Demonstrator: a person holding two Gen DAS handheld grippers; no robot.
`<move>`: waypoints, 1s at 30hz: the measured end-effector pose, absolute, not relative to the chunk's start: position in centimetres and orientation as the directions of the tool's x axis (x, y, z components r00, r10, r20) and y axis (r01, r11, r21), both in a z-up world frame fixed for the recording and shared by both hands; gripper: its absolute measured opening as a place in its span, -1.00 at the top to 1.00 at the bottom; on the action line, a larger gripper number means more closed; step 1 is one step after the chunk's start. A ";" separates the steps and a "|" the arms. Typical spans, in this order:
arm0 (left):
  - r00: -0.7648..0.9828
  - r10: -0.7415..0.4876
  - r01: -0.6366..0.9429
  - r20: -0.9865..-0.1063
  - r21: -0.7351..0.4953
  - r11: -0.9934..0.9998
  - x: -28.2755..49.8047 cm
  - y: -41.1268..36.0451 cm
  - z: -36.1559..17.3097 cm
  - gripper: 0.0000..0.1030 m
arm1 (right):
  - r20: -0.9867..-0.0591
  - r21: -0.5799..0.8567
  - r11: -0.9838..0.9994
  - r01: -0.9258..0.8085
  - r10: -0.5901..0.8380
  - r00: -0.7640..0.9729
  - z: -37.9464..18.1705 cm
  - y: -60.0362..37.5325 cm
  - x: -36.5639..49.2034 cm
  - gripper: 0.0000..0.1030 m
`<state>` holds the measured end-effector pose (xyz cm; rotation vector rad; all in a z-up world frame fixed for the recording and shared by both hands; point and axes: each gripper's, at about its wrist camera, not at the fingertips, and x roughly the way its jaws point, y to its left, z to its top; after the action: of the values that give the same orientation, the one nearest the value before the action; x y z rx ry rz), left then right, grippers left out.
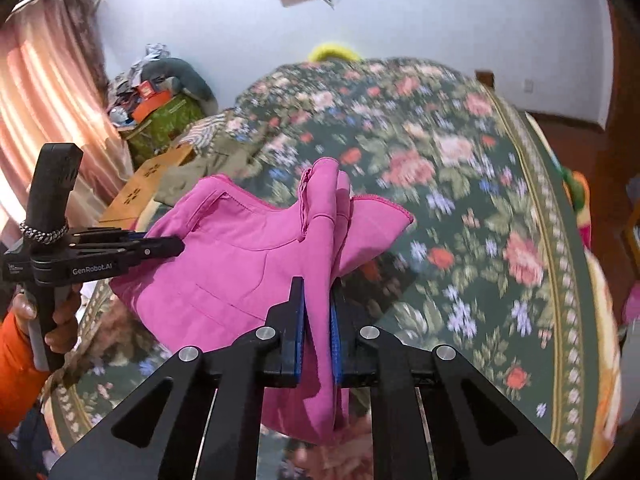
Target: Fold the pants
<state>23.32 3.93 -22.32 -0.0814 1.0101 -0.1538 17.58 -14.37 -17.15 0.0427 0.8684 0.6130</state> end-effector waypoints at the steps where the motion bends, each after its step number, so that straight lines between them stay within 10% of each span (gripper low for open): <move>1: 0.543 -0.161 0.083 -0.824 -0.139 0.987 23.0 4.5 -21.5 0.60 | -0.694 0.271 0.824 -0.497 0.525 0.492 -16.6 -13.9 17.7 0.82; 18: 0.748 0.054 -0.089 -0.662 -0.019 0.996 25.6 17.0 -13.4 0.60 | -0.581 0.156 0.740 -0.654 0.604 0.545 -9.1 -0.9 24.4 0.82; 30: 0.714 0.159 -0.217 -0.682 0.000 0.976 32.0 25.7 -18.6 0.60 | -0.607 0.146 0.712 -0.687 0.613 0.506 -12.7 8.6 30.4 0.82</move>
<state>32.04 25.69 -18.64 -0.0818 0.7475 0.2088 30.43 8.58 -12.68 -0.1191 0.6823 0.7862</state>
